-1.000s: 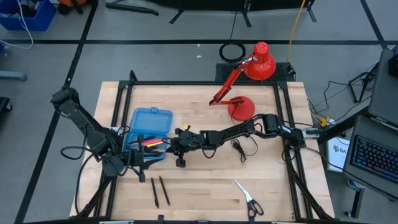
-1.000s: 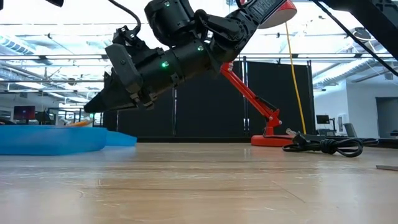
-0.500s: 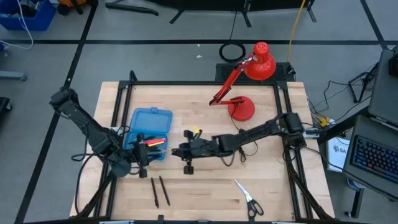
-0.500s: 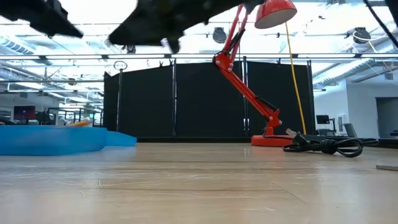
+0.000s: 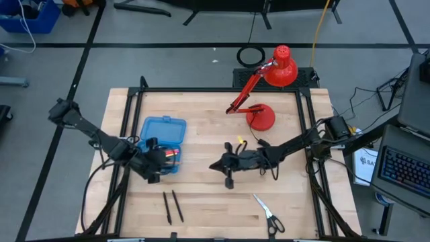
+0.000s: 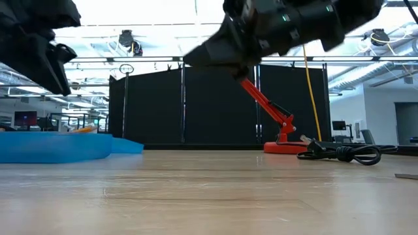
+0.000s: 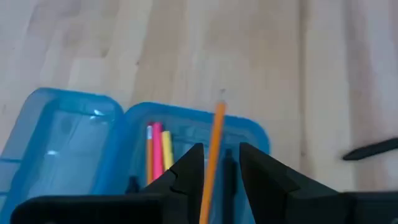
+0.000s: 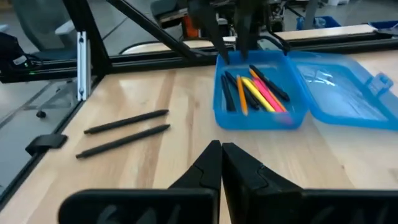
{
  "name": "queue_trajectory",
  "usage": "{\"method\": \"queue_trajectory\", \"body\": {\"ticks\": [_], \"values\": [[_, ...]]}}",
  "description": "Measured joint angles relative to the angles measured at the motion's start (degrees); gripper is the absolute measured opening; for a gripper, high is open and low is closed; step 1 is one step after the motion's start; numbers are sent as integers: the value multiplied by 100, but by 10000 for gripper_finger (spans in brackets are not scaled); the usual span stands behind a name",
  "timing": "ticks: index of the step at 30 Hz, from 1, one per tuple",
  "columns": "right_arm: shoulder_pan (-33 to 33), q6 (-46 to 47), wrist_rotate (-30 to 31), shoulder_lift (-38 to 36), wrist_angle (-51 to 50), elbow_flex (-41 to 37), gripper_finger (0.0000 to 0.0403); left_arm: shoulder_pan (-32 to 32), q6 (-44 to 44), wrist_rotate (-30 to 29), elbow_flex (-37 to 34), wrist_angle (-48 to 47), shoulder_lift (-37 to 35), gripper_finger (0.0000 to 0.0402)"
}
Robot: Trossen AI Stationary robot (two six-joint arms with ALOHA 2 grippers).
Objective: Pick & place school supplies into a supply box
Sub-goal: Put the yellow pencil into the blue supply box
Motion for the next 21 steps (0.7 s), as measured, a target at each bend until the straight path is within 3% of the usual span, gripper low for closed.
{"method": "queue_trajectory", "body": {"ticks": [9, 21], "values": [[-17, 82, -11, -9, 423, -360, 1, 743, 595, 1013, 1, 181, 114, 107], [-129, -24, -26, -9, 418, -360, 1, 1229, 1260, 1315, 1, 535, 1180, 175]]}}
